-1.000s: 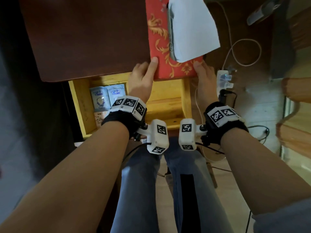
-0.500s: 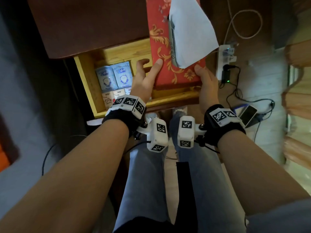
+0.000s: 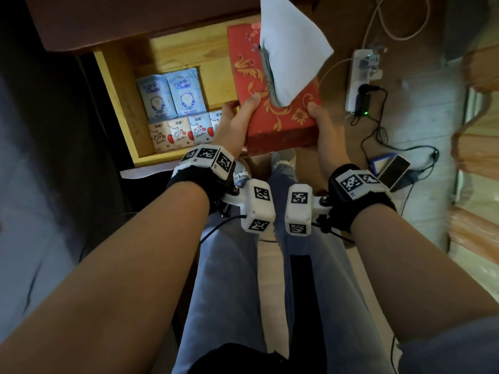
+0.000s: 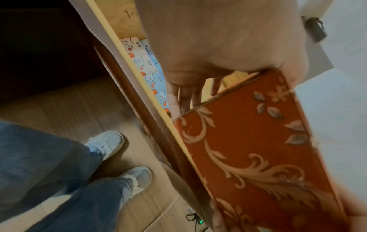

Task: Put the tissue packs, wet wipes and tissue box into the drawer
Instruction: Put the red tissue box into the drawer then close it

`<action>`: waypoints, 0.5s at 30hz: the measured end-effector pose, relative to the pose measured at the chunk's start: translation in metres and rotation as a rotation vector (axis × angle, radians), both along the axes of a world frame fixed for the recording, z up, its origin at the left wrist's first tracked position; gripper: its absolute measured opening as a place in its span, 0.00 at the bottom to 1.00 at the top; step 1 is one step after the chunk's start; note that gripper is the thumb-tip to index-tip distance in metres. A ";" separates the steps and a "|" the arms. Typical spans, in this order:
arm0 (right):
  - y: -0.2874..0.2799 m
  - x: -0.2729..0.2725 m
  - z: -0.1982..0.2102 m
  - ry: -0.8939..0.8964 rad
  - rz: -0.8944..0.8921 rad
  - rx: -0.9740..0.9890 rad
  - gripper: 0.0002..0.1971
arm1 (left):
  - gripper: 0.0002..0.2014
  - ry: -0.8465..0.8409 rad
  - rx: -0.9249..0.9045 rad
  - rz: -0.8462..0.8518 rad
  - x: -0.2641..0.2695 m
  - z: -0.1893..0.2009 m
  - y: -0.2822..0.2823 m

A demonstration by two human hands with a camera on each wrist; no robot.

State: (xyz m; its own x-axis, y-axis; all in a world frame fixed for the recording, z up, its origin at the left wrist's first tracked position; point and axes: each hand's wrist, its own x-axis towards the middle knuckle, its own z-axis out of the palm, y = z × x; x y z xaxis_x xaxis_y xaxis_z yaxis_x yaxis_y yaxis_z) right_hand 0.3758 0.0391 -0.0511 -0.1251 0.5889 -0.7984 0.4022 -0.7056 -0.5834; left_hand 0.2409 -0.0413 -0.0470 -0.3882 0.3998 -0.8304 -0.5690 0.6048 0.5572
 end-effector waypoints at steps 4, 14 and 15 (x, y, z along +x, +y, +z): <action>0.013 -0.001 -0.011 0.025 0.014 -0.038 0.44 | 0.31 0.054 -0.049 0.001 -0.002 -0.018 0.010; 0.031 -0.012 -0.021 -0.006 0.139 0.018 0.12 | 0.24 0.312 -0.311 -0.170 -0.010 -0.048 0.041; 0.033 -0.014 -0.024 -0.012 0.171 0.031 0.20 | 0.21 0.345 -0.325 -0.183 -0.012 -0.048 0.045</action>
State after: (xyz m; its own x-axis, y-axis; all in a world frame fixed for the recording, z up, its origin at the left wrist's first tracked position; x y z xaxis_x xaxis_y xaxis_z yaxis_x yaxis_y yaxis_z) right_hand 0.3615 0.0721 -0.0750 -0.2158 0.5842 -0.7824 0.5217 -0.6084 -0.5981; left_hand 0.2293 0.0034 -0.0952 -0.6095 0.2289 -0.7590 -0.2539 0.8507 0.4603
